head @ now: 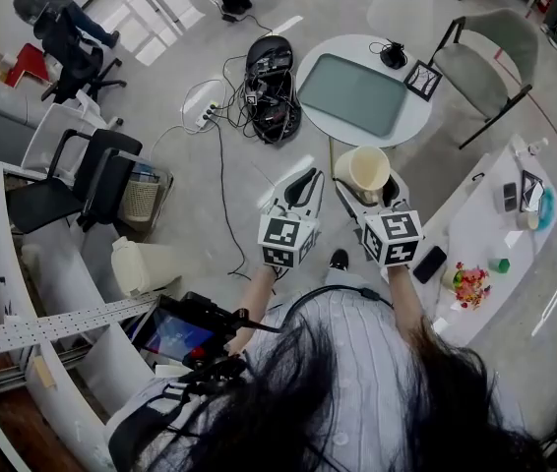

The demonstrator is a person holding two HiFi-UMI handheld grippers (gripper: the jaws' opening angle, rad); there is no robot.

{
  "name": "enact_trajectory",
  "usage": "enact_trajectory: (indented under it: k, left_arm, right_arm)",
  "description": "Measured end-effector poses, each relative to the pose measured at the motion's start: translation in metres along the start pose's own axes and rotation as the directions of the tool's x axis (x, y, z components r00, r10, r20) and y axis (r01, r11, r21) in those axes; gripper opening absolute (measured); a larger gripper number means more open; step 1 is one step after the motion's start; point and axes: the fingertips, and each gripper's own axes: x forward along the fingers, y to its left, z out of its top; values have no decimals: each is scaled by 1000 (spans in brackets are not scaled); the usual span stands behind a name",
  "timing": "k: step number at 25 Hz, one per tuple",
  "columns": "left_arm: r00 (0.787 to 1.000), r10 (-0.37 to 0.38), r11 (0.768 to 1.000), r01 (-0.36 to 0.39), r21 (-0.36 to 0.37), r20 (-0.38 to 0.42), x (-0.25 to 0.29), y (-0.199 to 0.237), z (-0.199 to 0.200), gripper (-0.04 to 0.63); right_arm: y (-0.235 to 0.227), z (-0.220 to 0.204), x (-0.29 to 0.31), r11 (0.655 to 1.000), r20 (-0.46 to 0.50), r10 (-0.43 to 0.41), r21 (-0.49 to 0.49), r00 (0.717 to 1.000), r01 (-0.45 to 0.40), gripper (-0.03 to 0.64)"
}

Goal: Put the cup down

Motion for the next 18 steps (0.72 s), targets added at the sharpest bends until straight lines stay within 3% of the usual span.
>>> enact_trajectory:
  k: [18]
  left_arm:
    - [1000,1,1000,-1,15,-18,44,-6,10,49]
  right_arm:
    - [-43,11,18,1000,6,11,27,1000,-11,399]
